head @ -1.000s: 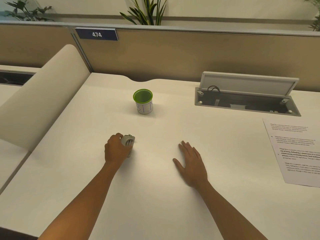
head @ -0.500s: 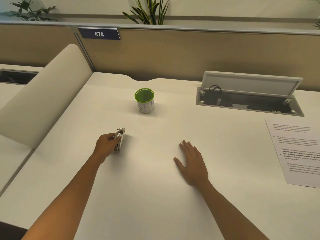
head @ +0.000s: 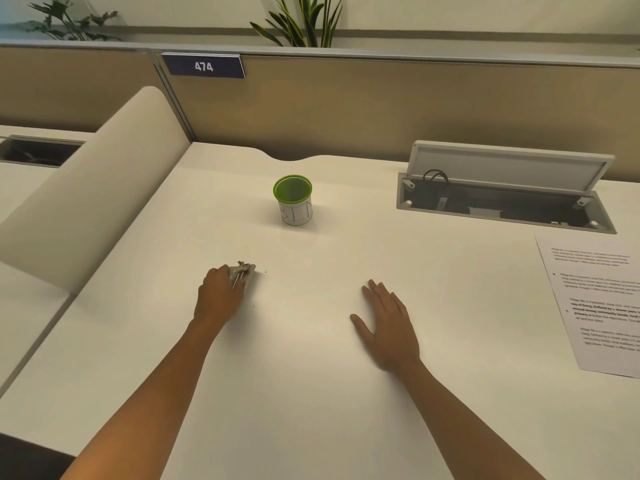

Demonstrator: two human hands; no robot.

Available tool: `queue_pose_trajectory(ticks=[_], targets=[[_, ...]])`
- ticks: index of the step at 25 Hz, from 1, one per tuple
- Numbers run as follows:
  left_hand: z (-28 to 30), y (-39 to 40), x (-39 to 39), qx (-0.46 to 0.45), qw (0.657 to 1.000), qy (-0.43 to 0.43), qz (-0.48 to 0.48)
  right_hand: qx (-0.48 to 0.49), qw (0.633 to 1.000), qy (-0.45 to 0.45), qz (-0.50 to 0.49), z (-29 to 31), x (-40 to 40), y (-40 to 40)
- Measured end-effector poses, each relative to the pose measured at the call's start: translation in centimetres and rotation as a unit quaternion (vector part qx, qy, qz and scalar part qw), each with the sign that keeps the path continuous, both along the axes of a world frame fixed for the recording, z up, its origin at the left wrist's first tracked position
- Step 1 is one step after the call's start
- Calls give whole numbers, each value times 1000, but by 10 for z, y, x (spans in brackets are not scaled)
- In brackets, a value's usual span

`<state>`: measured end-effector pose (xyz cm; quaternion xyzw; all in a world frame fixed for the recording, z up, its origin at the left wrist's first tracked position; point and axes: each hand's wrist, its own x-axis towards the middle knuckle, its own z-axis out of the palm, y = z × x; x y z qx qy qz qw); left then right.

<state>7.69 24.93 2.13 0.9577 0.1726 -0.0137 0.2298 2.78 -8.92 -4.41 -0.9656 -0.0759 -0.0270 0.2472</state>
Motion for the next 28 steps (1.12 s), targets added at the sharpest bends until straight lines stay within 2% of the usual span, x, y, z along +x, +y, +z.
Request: queue_pose_trajectory(ticks=[4,11,14,16,20,23,28], targets=[[-6,-2,-4,37,999,-13,11,5,1000,-5,-2,0,1,1],[-7,-9,-13,48,997,-54,29,4,1000,-1,1,-2,1,0],[-10,-16,-26,88,987,-134,7,2,1000,-1,-1,-2,2,0],[-19,-25,-43,41,983,-177,-20,1,1000,1,0,-3,2,0],[-38,-42,-71,-135,981,-139,31,4,1000,3,-1,-3,2,0],[-41,-44,-72,-171,973,-131,80,4,1000,7,0,-4,2,0],[-38,-45,-63,-173,968,-143,111,1,1000,8,-2,-4,2,0]])
